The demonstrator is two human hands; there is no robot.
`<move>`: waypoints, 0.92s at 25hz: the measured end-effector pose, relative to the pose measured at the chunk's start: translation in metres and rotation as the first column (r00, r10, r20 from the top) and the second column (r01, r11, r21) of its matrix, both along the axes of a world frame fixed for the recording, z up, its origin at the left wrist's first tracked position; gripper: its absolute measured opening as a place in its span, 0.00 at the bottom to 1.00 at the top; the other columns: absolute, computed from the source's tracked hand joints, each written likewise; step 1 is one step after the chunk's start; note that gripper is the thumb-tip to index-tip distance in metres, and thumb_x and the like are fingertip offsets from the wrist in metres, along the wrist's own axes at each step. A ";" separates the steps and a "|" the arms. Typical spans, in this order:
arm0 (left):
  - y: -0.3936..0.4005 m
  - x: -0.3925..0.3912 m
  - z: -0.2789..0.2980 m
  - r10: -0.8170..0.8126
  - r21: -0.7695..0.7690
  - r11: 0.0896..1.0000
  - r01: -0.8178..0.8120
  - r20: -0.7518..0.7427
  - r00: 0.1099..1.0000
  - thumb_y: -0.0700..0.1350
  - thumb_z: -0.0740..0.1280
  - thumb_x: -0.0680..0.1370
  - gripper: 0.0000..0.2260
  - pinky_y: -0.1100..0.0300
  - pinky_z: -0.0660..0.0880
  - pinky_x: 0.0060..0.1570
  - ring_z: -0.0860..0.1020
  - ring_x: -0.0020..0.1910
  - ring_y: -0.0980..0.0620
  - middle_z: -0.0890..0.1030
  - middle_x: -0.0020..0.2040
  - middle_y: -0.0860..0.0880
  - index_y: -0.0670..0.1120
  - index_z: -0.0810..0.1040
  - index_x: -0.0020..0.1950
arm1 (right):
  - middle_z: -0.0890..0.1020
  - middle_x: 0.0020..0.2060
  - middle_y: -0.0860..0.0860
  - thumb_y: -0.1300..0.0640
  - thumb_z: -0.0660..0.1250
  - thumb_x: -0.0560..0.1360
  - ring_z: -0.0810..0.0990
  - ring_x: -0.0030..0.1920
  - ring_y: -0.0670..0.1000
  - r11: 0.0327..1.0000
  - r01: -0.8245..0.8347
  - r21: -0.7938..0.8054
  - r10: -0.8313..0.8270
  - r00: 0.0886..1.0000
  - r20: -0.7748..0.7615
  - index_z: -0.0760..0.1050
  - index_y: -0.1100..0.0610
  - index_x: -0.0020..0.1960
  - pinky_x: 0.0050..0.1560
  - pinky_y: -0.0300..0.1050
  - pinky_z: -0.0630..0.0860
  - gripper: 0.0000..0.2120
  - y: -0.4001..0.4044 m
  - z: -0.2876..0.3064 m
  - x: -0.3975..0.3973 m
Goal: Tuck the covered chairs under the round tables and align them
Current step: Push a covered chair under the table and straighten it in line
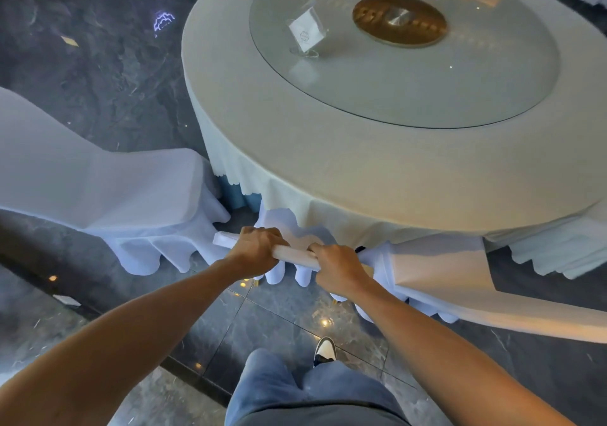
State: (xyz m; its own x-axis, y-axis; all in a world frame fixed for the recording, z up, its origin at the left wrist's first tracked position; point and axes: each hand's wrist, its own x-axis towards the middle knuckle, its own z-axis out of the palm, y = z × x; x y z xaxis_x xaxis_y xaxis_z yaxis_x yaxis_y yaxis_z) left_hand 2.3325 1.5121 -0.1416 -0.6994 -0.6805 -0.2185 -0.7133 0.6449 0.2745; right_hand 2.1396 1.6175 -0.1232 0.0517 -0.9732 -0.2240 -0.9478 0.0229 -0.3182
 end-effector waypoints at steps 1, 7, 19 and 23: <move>-0.006 0.000 -0.001 -0.006 -0.001 1.000 0.006 0.005 1.000 0.44 0.57 0.71 0.14 0.55 0.61 0.44 0.75 0.37 0.50 0.74 0.38 0.55 0.56 0.81 0.43 | 0.80 0.40 0.55 0.62 0.68 0.68 0.71 0.35 0.57 0.999 0.028 0.021 -0.028 1.000 0.013 0.76 0.57 0.54 0.34 0.43 0.64 0.14 -0.004 -0.001 0.000; -0.018 -0.004 0.013 -0.056 0.086 0.995 0.055 0.010 0.998 0.44 0.62 0.75 0.09 0.57 0.62 0.41 0.72 0.36 0.51 0.75 0.41 0.56 0.54 0.81 0.45 | 0.83 0.41 0.51 0.58 0.67 0.71 0.81 0.41 0.57 0.969 0.214 0.121 -0.216 0.976 0.009 0.78 0.52 0.56 0.37 0.46 0.74 0.14 -0.016 -0.006 0.009; -0.079 0.064 0.040 -0.236 0.487 0.842 0.232 -0.055 0.970 0.49 0.65 0.79 0.06 0.66 0.68 0.42 0.75 0.46 0.51 0.78 0.44 0.52 0.54 0.78 0.54 | 0.72 0.38 0.44 0.54 0.66 0.73 0.70 0.35 0.44 0.817 0.176 0.549 -0.276 0.956 0.104 0.72 0.50 0.55 0.34 0.41 0.64 0.12 -0.063 0.045 0.058; -0.131 0.095 0.046 -0.255 0.418 0.885 0.205 0.067 0.965 0.56 0.65 0.78 0.16 0.61 0.70 0.51 0.77 0.56 0.53 0.80 0.55 0.55 0.56 0.77 0.65 | 0.75 0.40 0.48 0.50 0.67 0.67 0.73 0.40 0.50 0.784 0.078 0.616 -0.218 0.963 0.155 0.76 0.52 0.49 0.42 0.48 0.68 0.12 -0.117 0.051 0.076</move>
State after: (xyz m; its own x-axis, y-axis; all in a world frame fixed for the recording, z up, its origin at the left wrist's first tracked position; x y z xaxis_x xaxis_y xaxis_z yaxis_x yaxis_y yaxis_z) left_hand 2.4271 1.3809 -0.0955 -0.7778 -0.3391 -0.5291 -0.6016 0.6453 0.4708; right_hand 2.2155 1.5001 -0.0726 0.0309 -0.6442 -0.7642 -0.8299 0.4096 -0.3788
